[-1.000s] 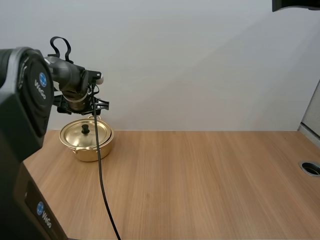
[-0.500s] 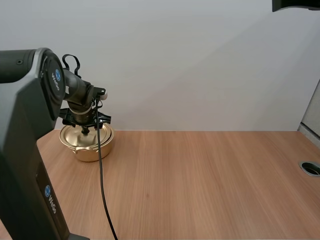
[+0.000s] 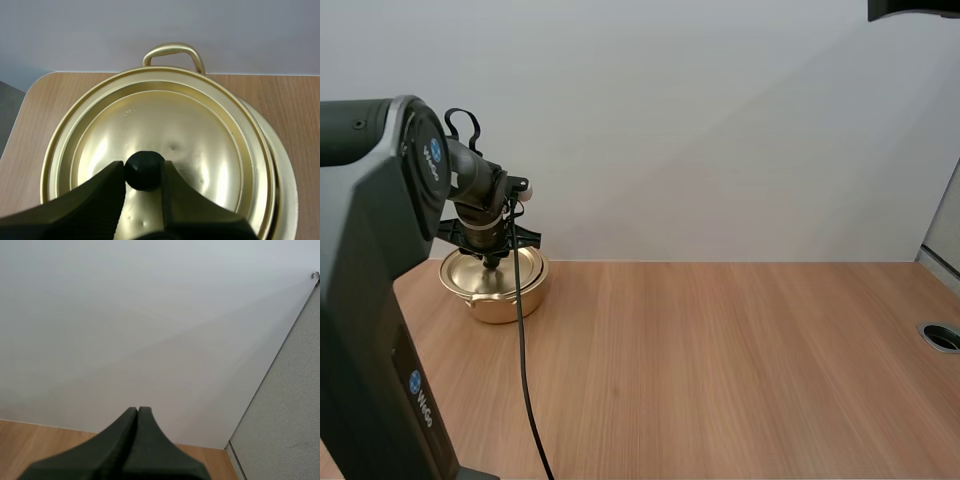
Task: Open the pot, put the car inside, and close it
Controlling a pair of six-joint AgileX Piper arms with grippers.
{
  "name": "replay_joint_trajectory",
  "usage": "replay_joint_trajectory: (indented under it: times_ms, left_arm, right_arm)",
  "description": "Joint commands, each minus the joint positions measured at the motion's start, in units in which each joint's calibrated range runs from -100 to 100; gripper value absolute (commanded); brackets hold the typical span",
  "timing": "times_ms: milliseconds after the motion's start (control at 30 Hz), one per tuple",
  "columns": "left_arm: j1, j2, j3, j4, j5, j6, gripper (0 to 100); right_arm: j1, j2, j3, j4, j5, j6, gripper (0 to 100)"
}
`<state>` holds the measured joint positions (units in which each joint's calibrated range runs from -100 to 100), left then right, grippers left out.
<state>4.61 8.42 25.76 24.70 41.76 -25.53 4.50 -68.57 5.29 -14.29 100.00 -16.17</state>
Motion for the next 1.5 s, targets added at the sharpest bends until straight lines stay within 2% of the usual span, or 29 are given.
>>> replay_joint_trajectory:
  times_ms: [0, 267, 533, 867, 1467]
  left_arm:
    - [-0.01, 0.0, 0.0, 0.0, -0.3, -0.1, 0]
    - [-0.01, -1.0, -0.3, 0.0, -3.0, -0.1, 0]
    - [-0.01, -2.1, -5.6, -5.7, 11.0, -0.1, 0]
    - [-0.01, -2.1, -5.6, -8.8, 12.3, 0.7, 0]
    - [-0.01, 2.1, -5.4, -9.0, 11.8, 1.8, 0]
  right_arm:
    - [0.0, 0.0, 0.0, 0.1, 0.0, 0.1, 0]
    - [0.0, 0.0, 0.0, 0.1, 0.0, 0.1, 0]
    - [0.0, 0.0, 0.0, 0.1, 0.0, 0.1, 0]
    - [0.0, 0.0, 0.0, 0.3, 0.0, 0.1, 0]
    - [0.0, -0.9, -0.3, 0.7, 0.0, 0.1, 0]
